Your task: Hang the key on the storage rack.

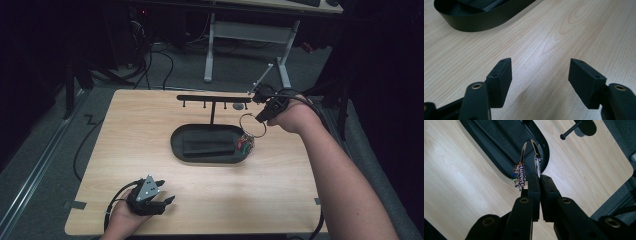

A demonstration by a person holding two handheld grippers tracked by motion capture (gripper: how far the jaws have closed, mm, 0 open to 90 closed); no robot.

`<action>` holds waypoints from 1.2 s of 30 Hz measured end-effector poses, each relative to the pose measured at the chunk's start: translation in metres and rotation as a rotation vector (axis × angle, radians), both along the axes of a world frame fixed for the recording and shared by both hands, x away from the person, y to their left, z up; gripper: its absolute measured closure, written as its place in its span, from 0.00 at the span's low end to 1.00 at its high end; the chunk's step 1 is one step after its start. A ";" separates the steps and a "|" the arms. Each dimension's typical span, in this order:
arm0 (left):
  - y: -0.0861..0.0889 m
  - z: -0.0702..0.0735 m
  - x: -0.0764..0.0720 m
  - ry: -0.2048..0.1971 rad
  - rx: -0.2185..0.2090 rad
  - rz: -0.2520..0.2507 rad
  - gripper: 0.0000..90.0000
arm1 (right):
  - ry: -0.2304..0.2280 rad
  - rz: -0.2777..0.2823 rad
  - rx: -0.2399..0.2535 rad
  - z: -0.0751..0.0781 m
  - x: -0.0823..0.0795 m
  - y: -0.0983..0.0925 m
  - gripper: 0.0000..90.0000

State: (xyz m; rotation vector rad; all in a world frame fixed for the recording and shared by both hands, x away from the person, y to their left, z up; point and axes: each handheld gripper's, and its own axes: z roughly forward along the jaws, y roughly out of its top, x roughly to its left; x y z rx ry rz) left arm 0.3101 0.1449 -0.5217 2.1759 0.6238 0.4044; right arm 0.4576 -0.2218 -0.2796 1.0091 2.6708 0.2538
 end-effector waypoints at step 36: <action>0.003 -0.001 0.000 -0.002 0.010 -0.003 0.39 | -0.048 -0.116 0.022 -0.038 0.070 -0.001 0.96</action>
